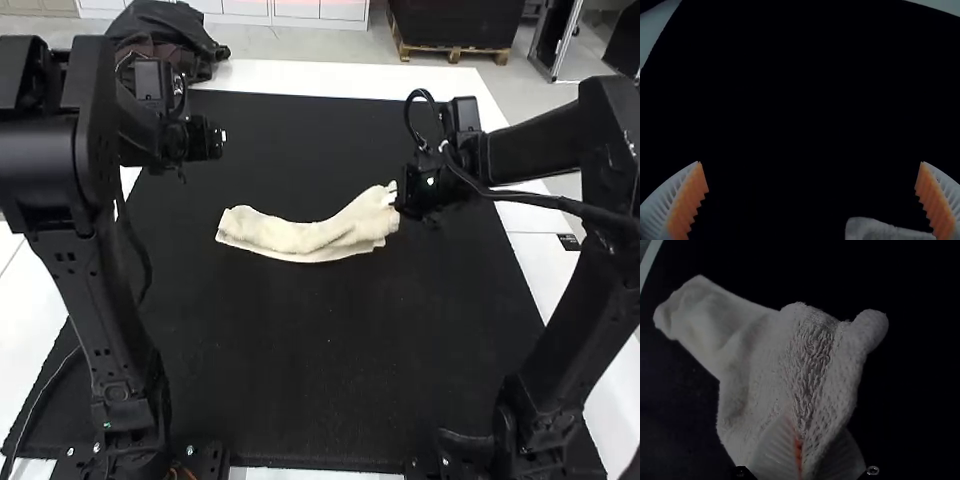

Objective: Fold the towel.

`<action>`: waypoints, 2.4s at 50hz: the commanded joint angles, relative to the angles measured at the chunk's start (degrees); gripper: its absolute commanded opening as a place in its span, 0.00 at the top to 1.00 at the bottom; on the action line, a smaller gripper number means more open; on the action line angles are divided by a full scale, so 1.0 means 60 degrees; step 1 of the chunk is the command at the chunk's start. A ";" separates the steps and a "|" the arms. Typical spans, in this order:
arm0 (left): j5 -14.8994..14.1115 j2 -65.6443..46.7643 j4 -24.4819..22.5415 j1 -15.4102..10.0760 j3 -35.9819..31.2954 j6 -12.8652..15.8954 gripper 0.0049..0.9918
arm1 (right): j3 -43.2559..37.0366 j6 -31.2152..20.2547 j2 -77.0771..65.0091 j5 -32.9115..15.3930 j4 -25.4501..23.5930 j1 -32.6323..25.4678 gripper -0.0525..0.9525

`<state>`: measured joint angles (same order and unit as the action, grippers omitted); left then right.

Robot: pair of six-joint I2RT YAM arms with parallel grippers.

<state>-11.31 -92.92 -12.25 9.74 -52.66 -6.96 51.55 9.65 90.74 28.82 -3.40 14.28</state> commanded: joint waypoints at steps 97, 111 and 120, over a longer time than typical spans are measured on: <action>0.0743 0.3403 -0.0478 0.2303 0.2537 0.0281 0.02 | 0.7448 0.1453 0.6469 0.0002 0.1372 0.4870 0.97; 0.0713 0.3432 -0.0551 0.2303 0.2786 0.0296 0.02 | 0.8723 0.1629 0.7318 -0.0013 0.1123 0.5207 0.97; 0.0713 0.3446 -0.0566 0.2303 0.2859 0.0355 0.02 | 0.9206 0.1702 0.7714 0.0002 0.1079 0.5354 0.97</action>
<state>-6.24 -74.28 -15.20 23.03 -35.66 -5.63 103.92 18.94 136.35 28.95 2.83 45.41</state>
